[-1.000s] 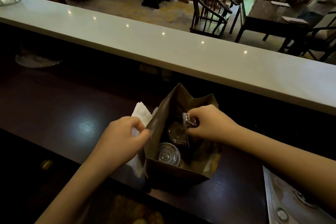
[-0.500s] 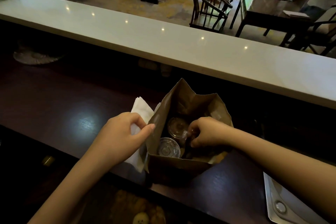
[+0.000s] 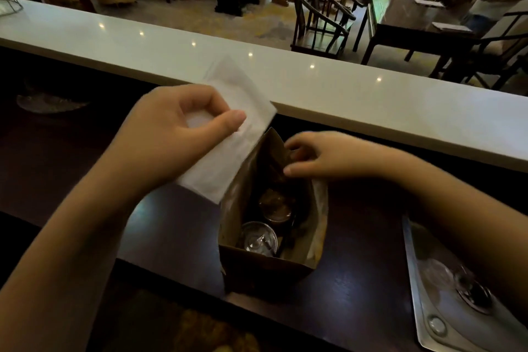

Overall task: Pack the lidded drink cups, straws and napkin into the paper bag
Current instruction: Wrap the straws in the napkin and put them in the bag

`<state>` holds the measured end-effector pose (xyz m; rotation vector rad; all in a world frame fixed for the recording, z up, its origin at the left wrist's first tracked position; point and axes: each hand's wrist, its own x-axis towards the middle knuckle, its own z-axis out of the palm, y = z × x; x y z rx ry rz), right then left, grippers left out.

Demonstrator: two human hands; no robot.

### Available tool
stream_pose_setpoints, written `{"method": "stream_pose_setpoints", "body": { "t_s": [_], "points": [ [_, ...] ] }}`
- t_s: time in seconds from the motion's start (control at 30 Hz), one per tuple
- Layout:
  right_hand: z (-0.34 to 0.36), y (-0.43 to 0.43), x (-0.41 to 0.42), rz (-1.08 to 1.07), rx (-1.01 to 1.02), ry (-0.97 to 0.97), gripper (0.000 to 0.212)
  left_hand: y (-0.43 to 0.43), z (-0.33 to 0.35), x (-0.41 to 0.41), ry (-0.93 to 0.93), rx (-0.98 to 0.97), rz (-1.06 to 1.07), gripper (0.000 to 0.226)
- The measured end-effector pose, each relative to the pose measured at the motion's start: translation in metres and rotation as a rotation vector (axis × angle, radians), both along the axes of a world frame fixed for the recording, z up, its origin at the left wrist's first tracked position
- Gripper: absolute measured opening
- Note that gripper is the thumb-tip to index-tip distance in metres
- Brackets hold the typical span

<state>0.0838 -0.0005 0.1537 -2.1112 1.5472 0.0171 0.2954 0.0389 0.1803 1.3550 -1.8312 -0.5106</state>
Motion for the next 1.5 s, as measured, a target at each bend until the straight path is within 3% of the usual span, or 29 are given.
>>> {"method": "stream_pose_setpoints", "body": {
  "t_s": [0.13,0.2,0.23,0.33,0.43,0.63,0.73,0.83,0.93,1.0,1.07,1.2,1.33,1.5],
  "points": [
    [0.033,0.004,-0.011,-0.041,0.41,-0.752,0.049,-0.013,-0.001,-0.019,0.109,0.215,-0.205,0.03],
    [0.036,0.006,-0.012,-0.106,0.462,-0.962,0.037,-0.017,-0.007,-0.027,0.13,0.288,-0.295,0.028],
    [0.034,0.005,-0.013,-0.14,0.397,-0.962,0.032,-0.019,-0.01,-0.03,0.125,0.311,-0.328,0.024],
    [0.028,0.001,-0.015,-0.247,0.172,-0.787,0.024,-0.021,-0.019,-0.035,0.095,0.327,-0.341,0.017],
    [0.029,0.0,-0.019,-0.237,0.089,-0.677,0.012,-0.02,-0.021,-0.036,0.065,0.288,-0.327,0.01],
    [0.033,-0.001,-0.016,-0.171,-0.07,-0.412,0.021,-0.015,-0.022,-0.039,0.12,0.247,-0.301,0.007],
    [0.039,-0.002,-0.017,-0.154,-0.143,-0.321,0.025,-0.013,-0.038,-0.031,0.242,0.203,-0.145,0.027],
    [0.031,0.002,-0.013,-0.123,-0.137,-0.249,0.012,-0.001,-0.065,-0.021,0.123,0.298,-0.019,0.067],
    [-0.004,0.009,0.003,-0.044,-0.121,-0.07,0.012,0.012,-0.086,-0.022,0.149,0.502,-0.024,0.082],
    [-0.027,0.012,0.015,0.003,-0.051,0.019,0.017,0.014,-0.094,-0.021,0.105,0.542,-0.022,0.078],
    [-0.044,0.011,0.024,0.016,0.047,0.048,0.007,0.013,-0.099,-0.021,0.077,0.569,-0.009,0.069],
    [-0.07,-0.002,0.04,-0.055,0.168,0.102,0.029,0.012,-0.106,-0.017,0.063,0.543,0.031,0.052],
    [-0.105,-0.017,0.048,-0.064,0.27,0.253,0.039,0.011,-0.107,-0.013,0.12,0.569,0.028,0.056],
    [-0.139,-0.03,0.041,-0.195,0.26,0.142,0.038,0.014,-0.108,-0.013,0.148,0.561,0.007,0.057]
  ]
}}
